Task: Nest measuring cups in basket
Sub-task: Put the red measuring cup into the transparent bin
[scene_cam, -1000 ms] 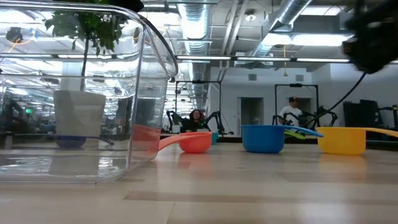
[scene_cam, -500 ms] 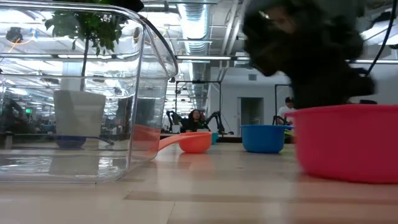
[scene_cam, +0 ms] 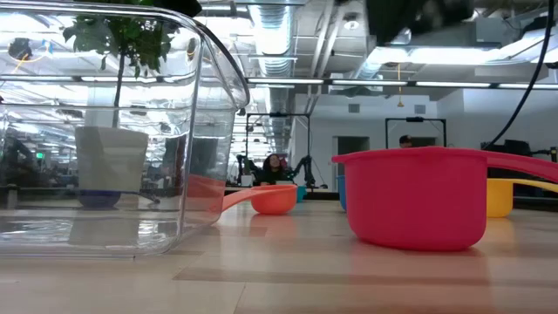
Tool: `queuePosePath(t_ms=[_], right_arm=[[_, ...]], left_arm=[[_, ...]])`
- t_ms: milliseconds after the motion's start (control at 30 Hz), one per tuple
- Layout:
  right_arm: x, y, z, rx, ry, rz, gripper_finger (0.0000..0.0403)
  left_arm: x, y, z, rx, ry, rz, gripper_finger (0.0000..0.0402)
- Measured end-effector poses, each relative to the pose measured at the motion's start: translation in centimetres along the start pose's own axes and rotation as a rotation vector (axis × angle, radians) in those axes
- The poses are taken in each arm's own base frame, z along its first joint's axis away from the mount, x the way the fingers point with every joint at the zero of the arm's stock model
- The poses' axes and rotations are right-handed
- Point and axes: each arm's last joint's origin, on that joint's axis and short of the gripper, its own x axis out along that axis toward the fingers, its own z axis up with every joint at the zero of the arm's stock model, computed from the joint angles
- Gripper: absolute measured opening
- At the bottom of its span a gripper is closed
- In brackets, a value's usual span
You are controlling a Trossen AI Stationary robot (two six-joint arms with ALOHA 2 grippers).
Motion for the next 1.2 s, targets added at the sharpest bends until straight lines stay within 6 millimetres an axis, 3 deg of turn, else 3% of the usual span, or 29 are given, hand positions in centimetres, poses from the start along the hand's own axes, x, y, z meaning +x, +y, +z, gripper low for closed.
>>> queuePosePath(t_ms=[267, 467, 733, 1033, 1200], right_arm=[[-1.2, -0.4, -3.8, -0.004, 0.074, -0.177, 0.0068], [-0.6, -0.4, -5.3, 0.000, 0.038, -0.230, 0.0124], [-0.7, -0.5, -4.4, -0.067, -0.018, -0.232, 0.0172], [-0.6, -0.9, -1.3, -0.086, -0.085, -0.220, 0.0163], [-0.4, -0.6, 0.6, -0.260, -0.109, -0.160, 0.0152]], left_arm=[[0.0, 0.1, -0.3, -0.012, 0.036, 0.007, 0.0093], [0.0, 0.1, -0.7, -0.016, 0.066, 0.019, 0.0093], [0.0, 0.2, -0.8, -0.010, 0.086, 0.024, 0.0093], [-0.1, 0.3, -1.6, -0.041, 0.157, 0.064, 0.0093], [-0.3, 0.5, -2.4, -0.081, 0.248, 0.084, 0.0093]])
